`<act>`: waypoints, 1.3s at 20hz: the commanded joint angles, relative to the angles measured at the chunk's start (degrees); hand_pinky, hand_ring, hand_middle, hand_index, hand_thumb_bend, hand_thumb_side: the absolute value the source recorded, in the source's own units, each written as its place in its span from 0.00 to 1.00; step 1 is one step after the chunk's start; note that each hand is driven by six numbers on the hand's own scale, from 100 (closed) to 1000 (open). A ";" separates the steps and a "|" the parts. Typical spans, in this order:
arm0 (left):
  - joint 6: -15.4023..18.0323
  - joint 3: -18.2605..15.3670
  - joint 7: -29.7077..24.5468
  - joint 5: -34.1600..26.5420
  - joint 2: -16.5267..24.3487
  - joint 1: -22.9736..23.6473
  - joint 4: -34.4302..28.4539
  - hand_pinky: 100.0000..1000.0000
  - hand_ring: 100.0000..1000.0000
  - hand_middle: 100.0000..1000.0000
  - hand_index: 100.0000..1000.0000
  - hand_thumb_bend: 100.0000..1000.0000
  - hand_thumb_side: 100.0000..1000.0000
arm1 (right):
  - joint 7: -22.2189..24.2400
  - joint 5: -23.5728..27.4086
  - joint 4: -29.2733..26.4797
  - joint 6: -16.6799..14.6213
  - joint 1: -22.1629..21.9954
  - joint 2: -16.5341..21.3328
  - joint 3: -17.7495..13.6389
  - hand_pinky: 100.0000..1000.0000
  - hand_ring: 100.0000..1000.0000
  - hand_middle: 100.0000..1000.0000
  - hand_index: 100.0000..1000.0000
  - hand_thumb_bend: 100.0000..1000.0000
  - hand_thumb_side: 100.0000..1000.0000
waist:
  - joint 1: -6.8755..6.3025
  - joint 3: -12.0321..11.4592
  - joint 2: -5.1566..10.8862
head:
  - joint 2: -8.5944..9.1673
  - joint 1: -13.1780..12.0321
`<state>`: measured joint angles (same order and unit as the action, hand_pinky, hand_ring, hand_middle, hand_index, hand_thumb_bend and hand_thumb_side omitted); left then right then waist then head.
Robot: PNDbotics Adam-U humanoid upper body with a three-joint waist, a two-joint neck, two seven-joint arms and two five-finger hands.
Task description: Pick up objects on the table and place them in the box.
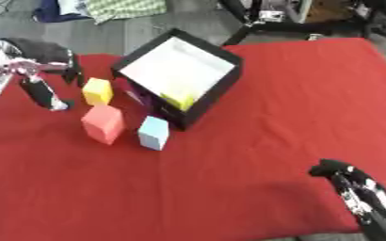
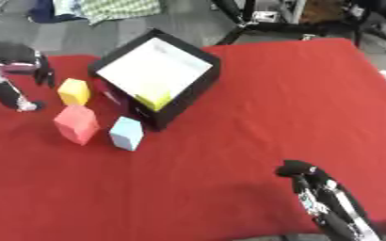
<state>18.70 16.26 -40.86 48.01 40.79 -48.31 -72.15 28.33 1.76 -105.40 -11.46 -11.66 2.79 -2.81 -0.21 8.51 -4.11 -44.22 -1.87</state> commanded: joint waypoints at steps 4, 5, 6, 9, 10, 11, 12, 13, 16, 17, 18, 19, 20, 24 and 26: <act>-0.32 0.27 -1.59 -0.82 0.97 -2.63 -1.04 0.77 0.68 0.65 0.85 0.32 0.37 | -0.06 0.25 -0.47 -0.03 0.22 0.77 -0.26 1.00 0.78 0.68 0.80 0.00 0.50 | 0.03 0.32 1.69 | 0.10 0.23; 0.39 1.12 -3.22 -0.46 1.12 -2.50 -1.19 0.77 0.70 0.68 0.88 0.35 0.42 | -0.07 0.25 -0.46 -0.01 0.25 0.79 -0.27 1.00 0.78 0.68 0.80 0.00 0.50 | 0.01 0.35 1.68 | 0.10 0.26; 1.21 2.02 -4.88 0.02 1.31 -2.32 -1.41 0.79 0.74 0.75 0.94 0.45 0.55 | -0.06 0.25 -0.46 0.00 0.27 0.81 -0.24 1.00 0.78 0.68 0.80 0.00 0.49 | -0.03 0.38 1.67 | 0.10 0.31; 4.39 4.88 -9.51 1.93 1.74 -1.71 -2.00 0.81 0.80 0.84 1.00 0.61 0.72 | 0.06 0.24 -0.46 -0.01 0.30 0.89 -0.14 1.00 0.78 0.68 0.80 0.00 0.49 | -0.07 0.40 1.64 | 0.10 0.39; 5.43 5.74 -10.32 2.56 1.70 -1.43 -2.02 0.82 0.82 0.87 1.00 0.65 0.73 | 0.07 0.24 -0.46 -0.02 0.29 0.90 -0.13 1.00 0.78 0.68 0.80 0.00 0.50 | -0.07 0.40 1.62 | 0.10 0.37; 6.40 6.52 -10.72 3.16 1.55 -1.14 -1.90 0.82 0.82 0.87 1.00 0.65 0.73 | 0.07 0.24 -0.45 -0.02 0.28 0.91 -0.12 1.00 0.78 0.68 0.80 0.00 0.50 | -0.06 0.40 1.60 | 0.10 0.35; 7.27 7.18 -10.92 3.70 1.28 -0.84 -1.67 0.82 0.83 0.88 1.00 0.66 0.72 | 0.08 0.24 -0.45 -0.02 0.28 0.92 -0.10 1.00 0.78 0.68 0.80 0.00 0.50 | -0.05 0.41 1.57 | 0.10 0.33; 7.98 7.71 -11.02 4.18 0.97 -0.57 -1.40 0.82 0.83 0.88 1.00 0.66 0.71 | 0.11 0.24 -0.46 -0.03 0.29 0.92 -0.07 1.00 0.78 0.68 0.80 0.00 0.50 | -0.04 0.43 1.55 | 0.10 0.33; 9.57 8.95 -11.09 5.55 -0.29 0.28 -0.20 0.82 0.83 0.88 1.00 0.65 0.68 | 0.13 0.25 -0.46 -0.05 0.32 0.90 -0.06 1.00 0.78 0.68 0.80 0.00 0.50 | 0.00 0.48 1.44 | 0.10 0.46; 9.97 9.27 -11.09 6.12 -0.71 0.55 0.33 0.82 0.82 0.88 1.00 0.65 0.67 | 0.13 0.25 -0.46 -0.06 0.33 0.90 -0.06 1.00 0.78 0.68 0.80 0.00 0.50 | 0.01 0.50 1.42 | 0.10 0.48; 10.30 9.46 -11.09 6.72 -1.08 0.78 0.88 0.82 0.82 0.87 1.00 0.65 0.64 | 0.12 0.26 -0.46 -0.06 0.34 0.88 -0.07 1.00 0.78 0.68 0.80 0.00 0.50 | 0.02 0.50 1.39 | 0.10 0.51; 10.57 9.56 -11.03 7.42 -1.48 1.02 1.53 0.82 0.82 0.87 1.00 0.64 0.64 | 0.11 0.27 -0.46 -0.06 0.35 0.87 -0.09 1.00 0.78 0.68 0.80 0.00 0.50 | 0.03 0.49 1.36 | 0.10 0.54; 10.82 9.56 -10.80 8.20 -1.86 1.24 2.26 0.82 0.82 0.87 1.00 0.64 0.62 | 0.09 0.27 -0.46 -0.05 0.35 0.86 -0.09 1.00 0.78 0.68 0.80 0.00 0.50 | 0.04 0.49 1.33 | 0.10 0.58; 11.55 9.01 -7.98 11.24 -3.10 1.76 4.89 0.81 0.82 0.87 1.00 0.62 0.58 | 0.08 0.29 -0.47 -0.03 0.36 0.84 -0.06 1.00 0.78 0.68 0.80 0.00 0.50 | 0.07 0.48 1.28 | 0.10 0.68; 11.69 8.75 -5.81 12.67 -3.65 2.04 6.08 0.81 0.82 0.87 1.00 0.62 0.57 | 0.08 0.31 -0.47 -0.03 0.38 0.84 -0.05 1.00 0.78 0.68 0.80 0.00 0.50 | 0.09 0.49 1.27 | 0.10 0.72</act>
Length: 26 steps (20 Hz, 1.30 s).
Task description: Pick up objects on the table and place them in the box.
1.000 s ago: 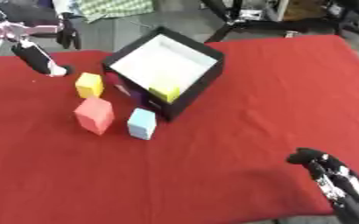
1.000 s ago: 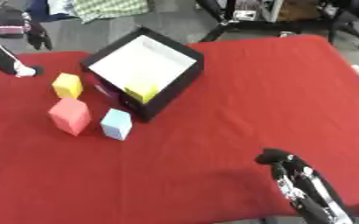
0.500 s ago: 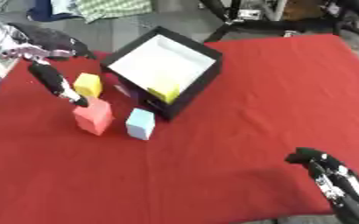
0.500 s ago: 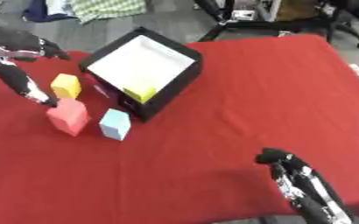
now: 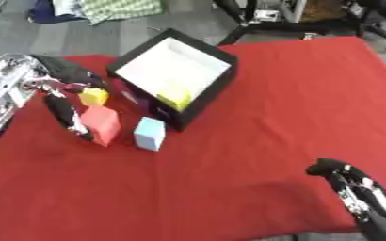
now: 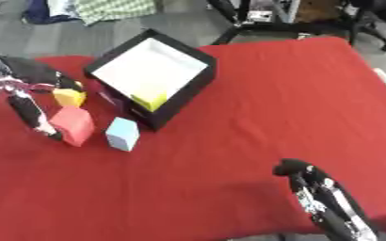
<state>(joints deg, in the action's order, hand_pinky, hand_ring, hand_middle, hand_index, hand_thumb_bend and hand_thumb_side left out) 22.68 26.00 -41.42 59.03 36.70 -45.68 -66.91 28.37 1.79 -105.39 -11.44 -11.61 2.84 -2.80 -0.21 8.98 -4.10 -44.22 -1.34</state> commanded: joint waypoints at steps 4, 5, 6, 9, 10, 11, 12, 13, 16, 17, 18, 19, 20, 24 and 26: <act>8.46 -1.28 -2.12 3.79 -0.70 -0.12 3.32 0.81 0.81 0.85 1.00 0.58 0.53 | -0.08 0.32 -0.48 0.00 0.35 0.78 -0.06 1.00 0.78 0.68 0.79 0.00 0.51 | 0.13 0.05 1.21 | 0.10 0.25; 8.71 -1.33 -1.62 3.92 -0.95 -0.03 3.85 0.81 0.81 0.83 0.99 0.55 0.51 | -0.09 0.32 -0.48 0.00 0.34 0.77 -0.05 1.00 0.78 0.68 0.79 0.00 0.51 | 0.13 0.04 1.18 | 0.10 0.25; 8.98 -1.37 -1.15 3.91 -1.17 0.02 4.27 0.81 0.80 0.82 0.97 0.53 0.49 | -0.10 0.32 -0.48 0.01 0.33 0.76 -0.05 1.00 0.78 0.68 0.79 0.00 0.51 | 0.14 0.04 1.16 | 0.10 0.25; 9.55 -1.44 0.06 3.31 -1.60 0.08 4.95 0.80 0.78 0.77 0.91 0.46 0.41 | -0.16 0.28 -0.48 0.02 0.32 0.75 -0.04 1.00 0.78 0.68 0.79 0.00 0.51 | 0.15 0.01 1.13 | 0.10 0.28; 9.57 -1.50 0.36 3.08 -1.66 0.06 5.04 0.79 0.77 0.73 0.87 0.42 0.35 | -0.16 0.28 -0.48 0.01 0.32 0.76 -0.03 1.00 0.78 0.68 0.79 0.00 0.51 | 0.16 0.00 1.14 | 0.10 0.28; 9.43 -1.68 0.78 2.68 -1.68 0.04 5.04 0.79 0.75 0.71 0.84 0.38 0.31 | -0.18 0.28 -0.46 0.02 0.31 0.76 -0.04 1.00 0.78 0.68 0.79 0.00 0.51 | 0.16 -0.03 1.15 | 0.10 0.28; 9.19 -1.85 1.21 2.23 -1.65 0.02 4.99 0.78 0.74 0.67 0.79 0.34 0.27 | -0.20 0.27 -0.45 0.02 0.30 0.76 -0.05 1.00 0.78 0.68 0.79 0.00 0.51 | 0.17 -0.06 1.16 | 0.10 0.29; 8.80 -2.21 1.86 1.46 -1.55 0.03 4.80 0.78 0.73 0.64 0.75 0.30 0.22 | -0.22 0.26 -0.43 0.02 0.29 0.77 -0.07 1.00 0.78 0.68 0.79 0.00 0.52 | 0.17 -0.10 1.17 | 0.10 0.31; 7.02 -3.11 3.13 -1.90 -0.70 -0.01 3.53 0.77 0.69 0.56 0.67 0.24 0.15 | -0.28 0.27 -0.38 0.06 0.28 0.79 -0.08 1.00 0.78 0.68 0.79 0.00 0.52 | 0.14 -0.17 1.23 | 0.10 0.41; 6.38 -3.42 3.11 -2.93 -0.15 -0.29 2.68 0.76 0.69 0.55 0.67 0.24 0.13 | -0.30 0.27 -0.36 0.07 0.26 0.81 -0.09 1.00 0.78 0.68 0.79 0.00 0.52 | 0.13 -0.19 1.27 | 0.10 0.42; 5.73 -3.72 2.93 -3.89 0.38 -0.57 1.71 0.76 0.68 0.54 0.66 0.23 0.12 | -0.31 0.27 -0.34 0.07 0.24 0.83 -0.11 1.00 0.78 0.68 0.79 0.00 0.52 | 0.12 -0.21 1.30 | 0.10 0.44; 5.02 -4.19 2.87 -4.83 1.00 -1.07 0.61 0.76 0.68 0.54 0.66 0.23 0.09 | -0.33 0.27 -0.33 0.07 0.21 0.84 -0.12 1.00 0.78 0.68 0.79 0.00 0.52 | 0.12 -0.25 1.35 | 0.10 0.51; 4.29 -4.59 2.77 -5.68 1.58 -1.56 -0.49 0.76 0.68 0.54 0.66 0.23 0.09 | -0.33 0.27 -0.32 0.07 0.19 0.85 -0.13 1.00 0.78 0.68 0.79 0.00 0.52 | 0.11 -0.26 1.38 | 0.10 0.56; -0.29 -7.59 4.36 -7.53 2.30 -4.98 -4.00 0.75 0.67 0.54 0.66 0.21 0.05 | -0.29 0.28 -0.26 0.06 -0.01 0.86 -0.09 1.00 0.78 0.68 0.79 0.00 0.52 | 0.18 -0.45 1.61 | 0.10 0.64; -3.17 -8.83 6.49 -5.88 0.88 -6.92 -3.32 0.75 0.67 0.54 0.66 0.20 0.04 | -0.21 0.31 -0.22 0.05 -0.10 0.84 -0.02 1.00 0.78 0.68 0.79 0.00 0.51 | 0.28 -0.47 1.73 | 0.10 0.50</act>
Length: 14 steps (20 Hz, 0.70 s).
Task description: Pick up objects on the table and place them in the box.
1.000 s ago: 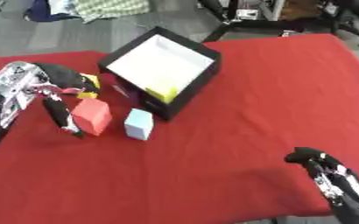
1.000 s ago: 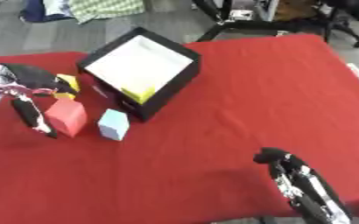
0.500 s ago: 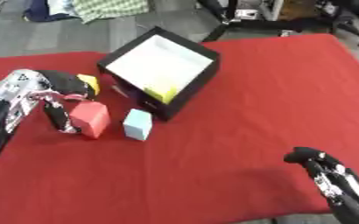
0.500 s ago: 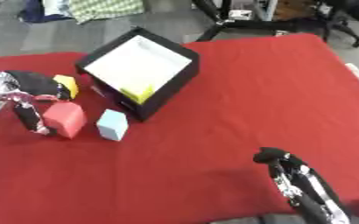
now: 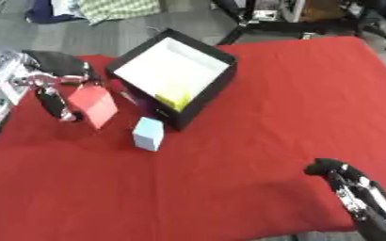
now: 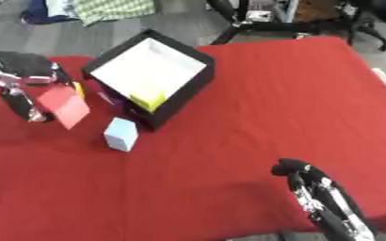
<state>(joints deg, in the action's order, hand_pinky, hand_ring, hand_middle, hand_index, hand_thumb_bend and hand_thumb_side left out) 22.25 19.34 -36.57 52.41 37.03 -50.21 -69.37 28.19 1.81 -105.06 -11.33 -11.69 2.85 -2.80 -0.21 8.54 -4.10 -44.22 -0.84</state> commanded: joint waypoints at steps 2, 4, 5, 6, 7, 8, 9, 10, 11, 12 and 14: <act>-5.64 -3.00 4.53 4.17 -2.24 -4.21 1.75 0.74 0.67 0.54 0.66 0.21 0.04 | 0.04 0.37 -0.49 -0.05 -0.08 0.80 0.07 1.00 0.78 0.68 0.79 0.00 0.52 | 0.41 0.13 1.80 | 0.10 -0.15; -8.06 -3.63 7.65 8.77 -5.81 -5.58 5.59 0.74 0.67 0.54 0.66 0.21 0.04 | 0.19 0.48 -0.45 -0.04 -0.08 0.76 0.24 1.00 0.78 0.68 0.79 0.00 0.52 | 0.56 0.39 1.82 | 0.10 -0.29; -9.12 -4.10 9.20 10.87 -7.57 -6.01 7.59 0.74 0.67 0.55 0.67 0.19 0.05 | 0.27 0.55 -0.43 -0.03 -0.06 0.73 0.32 1.00 0.78 0.68 0.79 0.00 0.52 | 0.63 0.55 1.82 | 0.10 -0.30; -10.17 -4.61 10.84 12.76 -9.25 -6.35 9.54 0.74 0.67 0.55 0.67 0.18 0.05 | 0.36 0.61 -0.41 -0.02 -0.03 0.71 0.40 1.00 0.78 0.68 0.79 0.00 0.52 | 0.69 0.71 1.80 | 0.10 -0.27; -11.11 -5.00 12.39 14.60 -10.87 -6.62 11.54 0.74 0.67 0.56 0.68 0.18 0.08 | 0.43 0.66 -0.39 0.00 -0.01 0.69 0.47 1.00 0.78 0.68 0.79 0.00 0.52 | 0.76 0.90 1.76 | 0.10 -0.24; -11.85 -5.33 13.86 16.40 -12.28 -6.88 13.42 0.74 0.68 0.56 0.69 0.17 0.09 | 0.49 0.71 -0.37 0.01 0.00 0.68 0.53 1.00 0.78 0.68 0.79 0.00 0.52 | 0.81 1.06 1.72 | 0.10 -0.22; -12.53 -5.77 15.42 17.91 -13.56 -7.09 15.06 0.74 0.67 0.57 0.70 0.14 0.13 | 0.54 0.75 -0.34 0.03 0.02 0.66 0.60 1.00 0.78 0.68 0.79 0.00 0.53 | 0.87 1.26 1.66 | 0.10 -0.25; -13.28 -6.22 17.19 19.29 -14.71 -7.27 16.59 0.74 0.67 0.58 0.70 0.14 0.13 | 0.59 0.78 -0.31 0.05 0.06 0.64 0.69 1.00 0.78 0.68 0.79 0.00 0.53 | 0.91 1.46 1.61 | 0.10 -0.29; -14.05 -6.67 19.07 20.49 -15.67 -7.44 17.91 0.73 0.67 0.61 0.73 0.13 0.24 | 0.65 0.82 -0.29 0.06 0.11 0.63 0.78 1.00 0.78 0.68 0.79 0.00 0.53 | 0.97 1.64 1.57 | 0.10 -0.28; -14.93 -7.07 21.11 21.58 -16.54 -7.59 19.09 0.74 0.68 0.62 0.74 0.14 0.27 | 0.74 0.89 -0.28 0.07 0.18 0.62 0.89 1.00 0.78 0.68 0.79 0.00 0.53 | 1.01 1.80 1.53 | 0.10 -0.25; -16.38 -7.50 24.73 23.20 -17.81 -7.73 20.83 0.74 0.69 0.66 0.83 0.16 0.40 | 0.90 0.99 -0.26 0.08 0.27 0.61 1.01 1.00 0.78 0.68 0.79 0.00 0.53 | 1.07 2.02 1.47 | 0.10 -0.17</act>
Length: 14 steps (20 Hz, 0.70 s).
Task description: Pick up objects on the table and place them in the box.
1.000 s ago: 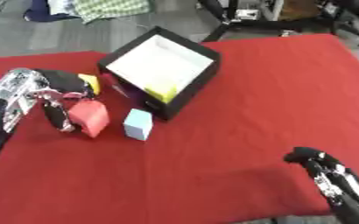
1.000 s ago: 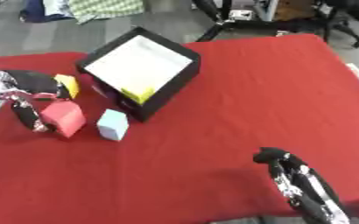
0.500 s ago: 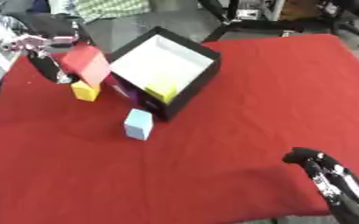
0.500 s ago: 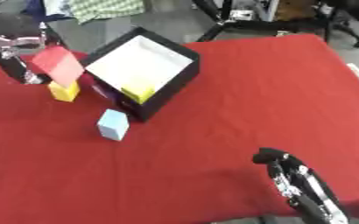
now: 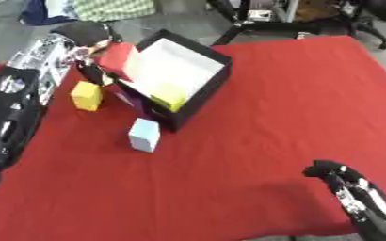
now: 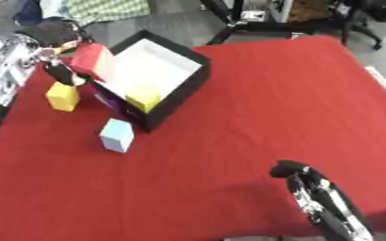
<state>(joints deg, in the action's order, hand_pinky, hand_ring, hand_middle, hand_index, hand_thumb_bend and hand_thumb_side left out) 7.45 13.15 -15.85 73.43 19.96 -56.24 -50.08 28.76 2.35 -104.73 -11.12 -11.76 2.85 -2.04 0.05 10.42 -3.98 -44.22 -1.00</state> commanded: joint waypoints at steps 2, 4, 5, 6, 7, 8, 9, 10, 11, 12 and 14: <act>-2.34 -1.29 6.56 2.94 -1.57 -1.71 2.60 0.75 0.71 0.72 0.92 0.19 0.59 | 0.38 0.49 -0.56 -0.12 0.38 0.61 0.25 1.00 0.78 0.68 0.79 0.00 0.53 | 0.82 0.24 1.32 | 0.10 -0.04; -2.64 -1.21 8.11 2.79 -1.97 -1.66 3.06 0.75 0.72 0.75 0.98 0.23 0.74 | 0.37 0.50 -0.57 -0.12 0.41 0.60 0.21 1.00 0.78 0.68 0.79 0.00 0.52 | 0.81 0.26 1.31 | 0.10 -0.04; -2.69 -1.16 8.59 2.55 -2.02 -1.66 3.19 0.76 0.73 0.77 1.00 0.28 0.83 | 0.36 0.51 -0.57 -0.12 0.42 0.60 0.19 1.00 0.78 0.68 0.79 0.00 0.52 | 0.81 0.26 1.31 | 0.10 -0.03; -2.74 -1.11 9.00 2.28 -2.02 -1.65 3.23 0.76 0.74 0.78 1.00 0.28 0.85 | 0.35 0.51 -0.57 -0.12 0.42 0.60 0.17 1.00 0.78 0.68 0.79 0.00 0.52 | 0.81 0.24 1.32 | 0.10 -0.01; -2.79 -1.07 9.34 2.03 -1.99 -1.64 3.24 0.76 0.75 0.79 1.00 0.30 0.87 | 0.35 0.50 -0.57 -0.12 0.41 0.60 0.15 1.00 0.78 0.68 0.79 0.00 0.52 | 0.81 0.22 1.32 | 0.10 0.00; -2.86 -1.02 9.65 1.80 -1.93 -1.63 3.21 0.77 0.75 0.80 1.00 0.30 0.88 | 0.35 0.50 -0.58 -0.13 0.41 0.60 0.14 1.00 0.78 0.68 0.79 0.00 0.52 | 0.80 0.20 1.32 | 0.10 0.01; -2.91 -0.96 9.92 1.58 -1.86 -1.61 3.18 0.77 0.76 0.81 1.00 0.30 0.90 | 0.36 0.50 -0.58 -0.14 0.40 0.61 0.13 1.00 0.78 0.68 0.79 0.00 0.52 | 0.80 0.17 1.32 | 0.10 0.03; -2.95 -0.91 10.12 1.35 -1.77 -1.59 3.14 0.77 0.76 0.82 1.00 0.31 0.91 | 0.34 0.48 -0.58 -0.15 0.38 0.60 0.10 1.00 0.78 0.68 0.79 0.00 0.52 | 0.80 0.14 1.31 | 0.10 0.06; -2.98 -0.90 10.28 1.06 -1.69 -1.56 3.08 0.77 0.77 0.83 1.00 0.32 0.94 | 0.31 0.46 -0.59 -0.16 0.36 0.60 0.07 1.00 0.78 0.68 0.79 0.00 0.52 | 0.80 0.11 1.31 | 0.10 0.09; -3.01 -0.90 10.45 0.75 -1.61 -1.53 3.00 0.77 0.77 0.83 1.00 0.32 0.94 | 0.29 0.44 -0.59 -0.17 0.35 0.60 0.04 1.00 0.78 0.68 0.79 0.00 0.52 | 0.79 0.08 1.31 | 0.10 0.10; -2.93 -0.82 10.66 0.08 -1.31 -1.51 2.75 0.78 0.78 0.85 1.00 0.32 0.94 | 0.24 0.40 -0.59 -0.19 0.32 0.60 0.00 1.00 0.78 0.68 0.79 0.00 0.52 | 0.79 0.04 1.31 | 0.10 0.11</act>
<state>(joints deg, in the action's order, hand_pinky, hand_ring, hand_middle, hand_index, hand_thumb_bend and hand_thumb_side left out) 4.55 12.60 -5.62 74.01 17.55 -56.42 -46.33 28.96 2.60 -104.70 -11.14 -11.63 2.85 -1.78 0.11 10.53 -3.98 -44.22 -0.94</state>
